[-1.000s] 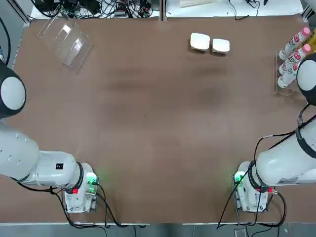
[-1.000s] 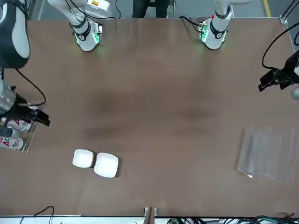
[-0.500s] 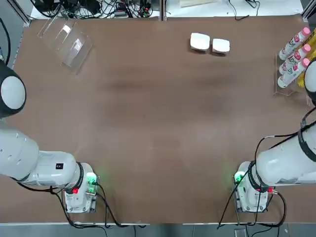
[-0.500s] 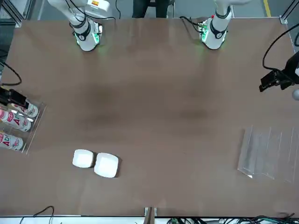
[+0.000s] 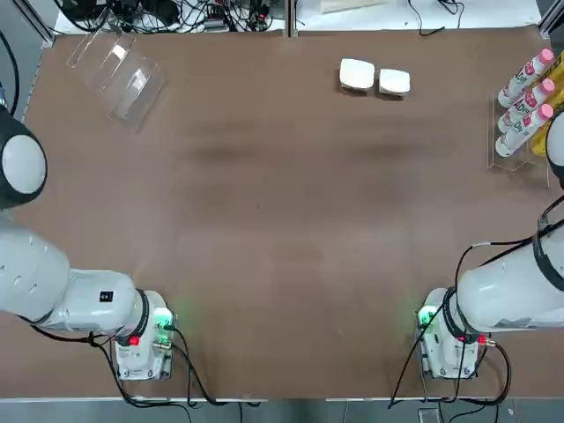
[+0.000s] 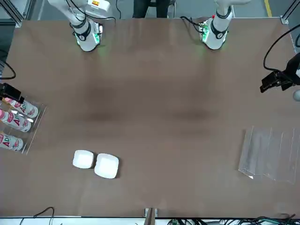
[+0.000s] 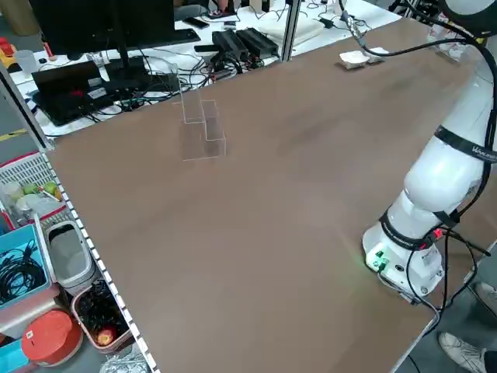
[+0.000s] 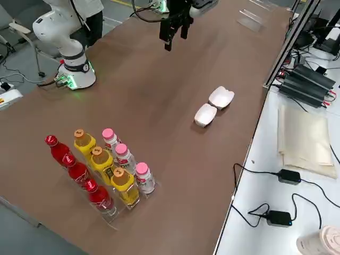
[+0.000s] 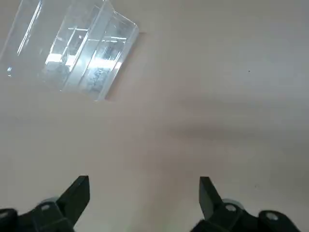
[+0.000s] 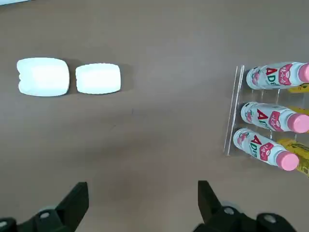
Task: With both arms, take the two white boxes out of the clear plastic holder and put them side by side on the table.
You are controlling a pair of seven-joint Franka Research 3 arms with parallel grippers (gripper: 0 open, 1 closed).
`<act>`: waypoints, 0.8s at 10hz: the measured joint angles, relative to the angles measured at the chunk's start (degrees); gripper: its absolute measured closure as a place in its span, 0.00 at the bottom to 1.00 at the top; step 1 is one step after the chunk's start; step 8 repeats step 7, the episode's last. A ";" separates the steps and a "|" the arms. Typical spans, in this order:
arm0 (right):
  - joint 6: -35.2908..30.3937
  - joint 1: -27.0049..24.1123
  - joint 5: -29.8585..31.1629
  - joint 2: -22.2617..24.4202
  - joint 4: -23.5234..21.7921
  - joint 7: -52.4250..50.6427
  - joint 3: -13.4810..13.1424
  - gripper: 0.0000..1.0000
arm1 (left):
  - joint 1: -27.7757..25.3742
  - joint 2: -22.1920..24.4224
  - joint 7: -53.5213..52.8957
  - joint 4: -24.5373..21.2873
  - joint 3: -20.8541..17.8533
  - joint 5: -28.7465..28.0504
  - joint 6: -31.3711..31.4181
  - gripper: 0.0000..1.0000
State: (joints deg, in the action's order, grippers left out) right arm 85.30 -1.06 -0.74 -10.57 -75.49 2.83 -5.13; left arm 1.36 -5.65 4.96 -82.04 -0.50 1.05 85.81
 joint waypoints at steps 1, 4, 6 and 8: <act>1.13 0.00 0.00 0.09 -1.15 0.00 -0.02 0.00 | 0.00 -0.07 0.00 0.00 0.00 0.00 0.00 0.00; 3.70 0.00 0.00 1.98 -5.11 0.00 -0.05 0.00 | 0.00 -0.07 0.00 0.02 -0.08 0.00 0.00 0.00; 3.76 0.00 0.00 2.83 -5.78 0.00 -0.05 0.00 | 0.00 -0.07 -0.02 0.03 -0.09 0.00 0.00 0.00; 3.84 0.00 0.00 2.95 -5.95 0.00 -0.05 0.00 | 0.00 -0.07 -0.02 0.03 -0.09 0.00 0.00 0.00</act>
